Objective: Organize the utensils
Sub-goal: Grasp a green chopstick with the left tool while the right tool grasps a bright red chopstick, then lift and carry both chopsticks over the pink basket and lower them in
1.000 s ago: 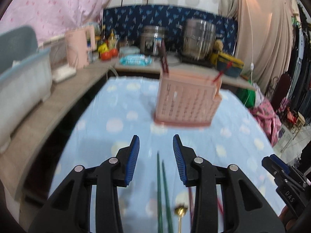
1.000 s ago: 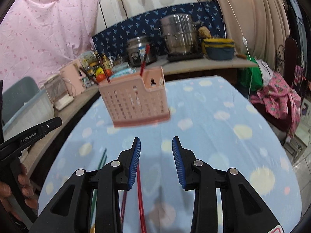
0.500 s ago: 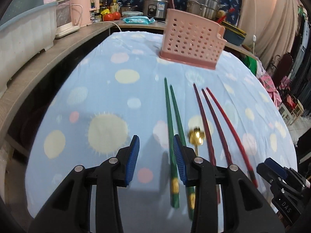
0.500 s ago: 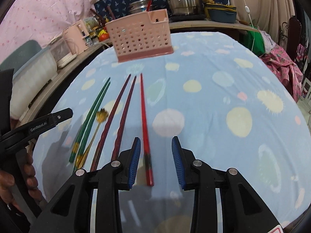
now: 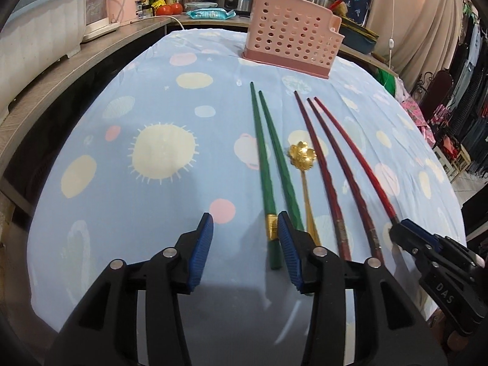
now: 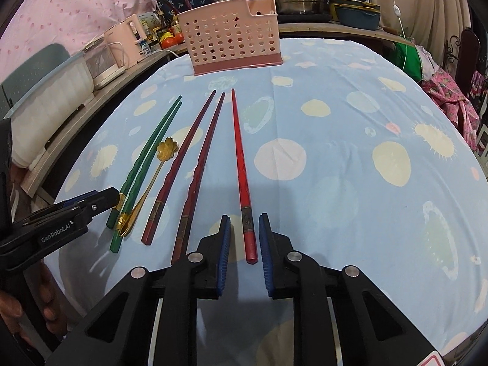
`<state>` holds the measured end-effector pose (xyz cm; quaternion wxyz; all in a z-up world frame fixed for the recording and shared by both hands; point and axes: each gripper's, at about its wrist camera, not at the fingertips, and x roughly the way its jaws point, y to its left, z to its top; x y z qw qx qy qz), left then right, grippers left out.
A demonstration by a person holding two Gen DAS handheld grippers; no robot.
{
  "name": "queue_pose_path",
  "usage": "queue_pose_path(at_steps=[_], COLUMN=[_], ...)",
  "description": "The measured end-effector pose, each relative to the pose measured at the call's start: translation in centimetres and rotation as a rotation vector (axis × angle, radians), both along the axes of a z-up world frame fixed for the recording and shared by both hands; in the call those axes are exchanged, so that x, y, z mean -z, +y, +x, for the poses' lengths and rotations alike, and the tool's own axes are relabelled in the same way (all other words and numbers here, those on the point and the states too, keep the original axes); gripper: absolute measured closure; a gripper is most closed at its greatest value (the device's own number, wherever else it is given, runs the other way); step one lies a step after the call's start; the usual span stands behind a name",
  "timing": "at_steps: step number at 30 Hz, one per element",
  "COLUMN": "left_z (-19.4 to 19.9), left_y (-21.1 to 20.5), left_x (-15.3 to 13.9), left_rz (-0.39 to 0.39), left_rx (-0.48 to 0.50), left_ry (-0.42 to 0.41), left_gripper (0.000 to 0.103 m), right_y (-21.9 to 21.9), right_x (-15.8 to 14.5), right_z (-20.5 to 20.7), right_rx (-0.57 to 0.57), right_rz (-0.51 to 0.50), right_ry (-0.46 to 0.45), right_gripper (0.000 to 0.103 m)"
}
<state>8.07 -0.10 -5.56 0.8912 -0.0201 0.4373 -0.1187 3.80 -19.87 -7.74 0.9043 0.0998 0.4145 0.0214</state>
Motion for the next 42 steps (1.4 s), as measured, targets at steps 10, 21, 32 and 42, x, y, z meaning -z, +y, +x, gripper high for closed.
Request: queue_pose_path(at_steps=[10, 21, 32, 42], left_z=[-0.3, -0.6, -1.3, -0.8], left_y=[-0.6, -0.8, -0.1, 1.3], left_x=[0.4, 0.5, -0.7, -4.7], left_rz=[0.021, 0.037, 0.012, -0.033], left_rx=[0.018, 0.047, 0.043, 0.010], left_ry=[-0.005, -0.015, -0.025, -0.087], left_gripper=[0.062, 0.096, 0.096, 0.096], right_y=[-0.1, -0.2, -0.3, -1.7], right_x=[0.2, 0.2, -0.6, -4.3], right_z=[-0.1, -0.3, -0.7, -1.1], right_rx=[0.004, 0.002, 0.000, 0.036], right_rz=[0.001, -0.006, -0.009, 0.036], right_ry=[0.001, -0.001, -0.015, -0.101], right_gripper=[0.092, 0.095, 0.096, 0.096])
